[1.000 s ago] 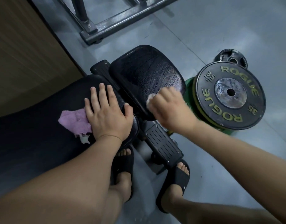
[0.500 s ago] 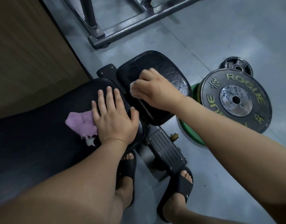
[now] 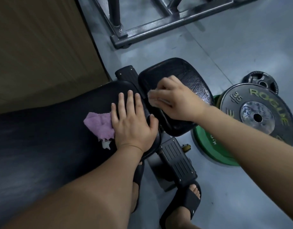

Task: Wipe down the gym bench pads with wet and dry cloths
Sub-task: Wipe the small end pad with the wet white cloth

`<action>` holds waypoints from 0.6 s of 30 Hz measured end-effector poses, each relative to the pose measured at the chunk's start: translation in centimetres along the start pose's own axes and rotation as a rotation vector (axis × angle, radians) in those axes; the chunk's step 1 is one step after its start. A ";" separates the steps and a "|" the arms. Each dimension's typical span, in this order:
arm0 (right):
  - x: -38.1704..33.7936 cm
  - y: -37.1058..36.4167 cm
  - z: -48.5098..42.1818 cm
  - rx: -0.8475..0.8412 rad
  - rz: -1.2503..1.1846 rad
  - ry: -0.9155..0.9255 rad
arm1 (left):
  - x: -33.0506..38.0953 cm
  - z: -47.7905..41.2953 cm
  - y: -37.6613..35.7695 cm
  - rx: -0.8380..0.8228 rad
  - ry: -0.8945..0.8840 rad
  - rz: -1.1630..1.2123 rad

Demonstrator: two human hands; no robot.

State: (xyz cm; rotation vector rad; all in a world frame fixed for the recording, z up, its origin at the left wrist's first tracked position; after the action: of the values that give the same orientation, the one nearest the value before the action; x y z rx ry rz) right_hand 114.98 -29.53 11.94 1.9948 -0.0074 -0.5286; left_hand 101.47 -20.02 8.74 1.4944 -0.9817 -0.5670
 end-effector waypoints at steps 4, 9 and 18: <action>1.4 -0.6 -2.0 0.021 0.040 0.003 | 0.0 0.0 0.0 -0.014 -0.005 -0.008; 3.0 -3.1 -9.0 -0.119 0.014 -0.190 | 0.0 -0.1 0.1 -0.034 -0.001 -0.013; 6.0 -4.4 -14.6 -0.730 0.180 -0.583 | -0.1 -0.2 0.1 -0.060 -0.012 -0.039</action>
State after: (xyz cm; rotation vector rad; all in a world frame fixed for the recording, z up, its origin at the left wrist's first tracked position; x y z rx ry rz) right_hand 124.84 -16.42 11.55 1.0758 -0.3078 -0.8362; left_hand 101.54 -19.86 8.87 1.4604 -0.9388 -0.6293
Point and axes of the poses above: each hand's wrist, its own z-axis away from the middle knuckle, its own y-axis out of the back of the hand, x = y × z, the point moved 4 cm from there along -z, towards the middle knuckle, and after that the axes turned 8 degrees about x, right-handed, at the moved point
